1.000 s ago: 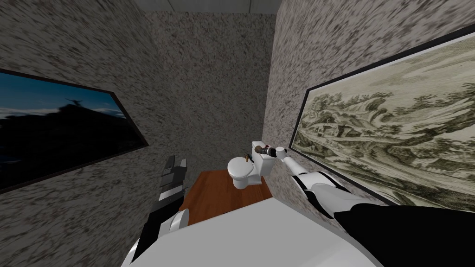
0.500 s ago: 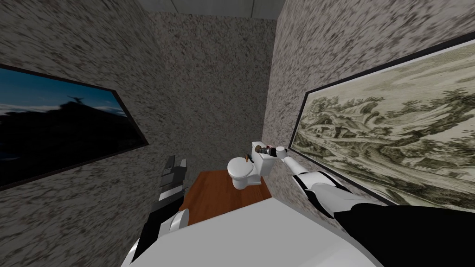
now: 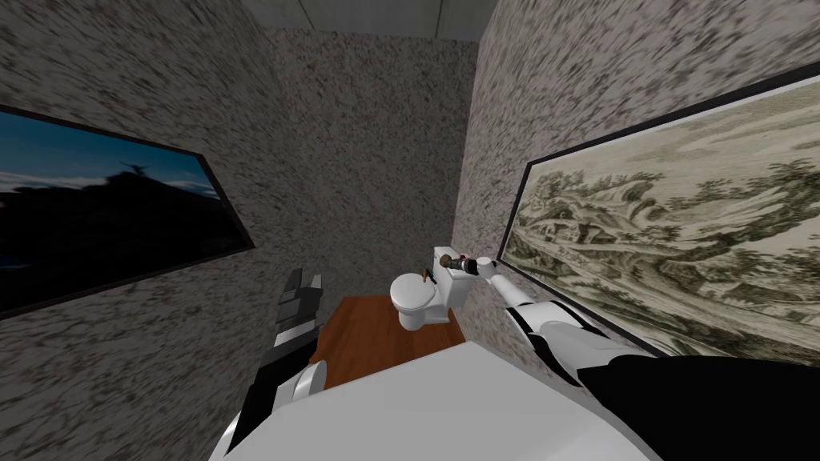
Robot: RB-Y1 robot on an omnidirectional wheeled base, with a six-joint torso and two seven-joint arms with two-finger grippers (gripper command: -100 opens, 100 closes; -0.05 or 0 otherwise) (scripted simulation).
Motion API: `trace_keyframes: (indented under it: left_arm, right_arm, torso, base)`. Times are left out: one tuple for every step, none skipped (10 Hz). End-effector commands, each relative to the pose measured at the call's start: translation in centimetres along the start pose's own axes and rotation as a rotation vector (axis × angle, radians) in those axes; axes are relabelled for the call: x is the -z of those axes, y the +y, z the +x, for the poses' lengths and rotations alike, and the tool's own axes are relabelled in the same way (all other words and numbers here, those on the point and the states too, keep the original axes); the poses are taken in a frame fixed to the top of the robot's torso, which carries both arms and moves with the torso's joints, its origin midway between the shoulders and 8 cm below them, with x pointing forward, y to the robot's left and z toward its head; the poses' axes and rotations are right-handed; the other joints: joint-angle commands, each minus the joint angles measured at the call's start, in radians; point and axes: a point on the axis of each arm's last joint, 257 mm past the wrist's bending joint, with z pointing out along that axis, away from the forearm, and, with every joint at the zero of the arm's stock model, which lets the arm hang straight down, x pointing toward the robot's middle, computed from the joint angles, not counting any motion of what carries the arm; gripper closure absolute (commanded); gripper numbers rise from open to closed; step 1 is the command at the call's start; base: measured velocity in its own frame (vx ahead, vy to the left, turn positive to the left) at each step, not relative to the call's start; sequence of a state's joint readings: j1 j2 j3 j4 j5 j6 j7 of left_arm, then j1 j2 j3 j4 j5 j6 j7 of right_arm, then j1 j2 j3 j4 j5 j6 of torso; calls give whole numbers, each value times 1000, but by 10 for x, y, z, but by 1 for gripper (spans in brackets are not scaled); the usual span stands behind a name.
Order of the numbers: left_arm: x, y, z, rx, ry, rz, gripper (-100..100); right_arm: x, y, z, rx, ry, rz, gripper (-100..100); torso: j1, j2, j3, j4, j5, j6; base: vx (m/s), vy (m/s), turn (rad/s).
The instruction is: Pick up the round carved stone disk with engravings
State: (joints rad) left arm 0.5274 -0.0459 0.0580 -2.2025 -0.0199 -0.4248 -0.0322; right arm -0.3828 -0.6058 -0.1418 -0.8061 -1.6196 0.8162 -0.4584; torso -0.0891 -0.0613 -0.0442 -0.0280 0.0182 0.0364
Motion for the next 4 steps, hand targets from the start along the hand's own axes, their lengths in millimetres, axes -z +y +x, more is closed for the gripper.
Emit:
trace_keyframes:
  left_arm:
    - [0, 0, 0, 0, 0, 0, 0]
    - [0, 0, 0, 0, 0, 0, 0]
    - [0, 0, 0, 0, 0, 0, 0]
    - [0, 0, 0, 0, 0, 0, 0]
  right_arm:
    - [-2, 3, -19, -25, -20, -10, 100]
    - [-2, 4, -41, -54, -45, -18, 100]
    - [-3, 2, -27, -35, -27, -9, 100]
    - [-2, 3, -31, -41, -32, -14, 0]
  torso:
    - [0, 0, 0, 0, 0, 0]
    - [0, -1, -1, -1, 0, 1]
    - [-4, -3, -3, -3, 0, 1]
    - [1, -2, -1, -1, 0, 0]
  base:
    - [72, -114, 6]
    - [92, -182, 23]
    - [36, -94, 11]
    - [5, -18, -6]
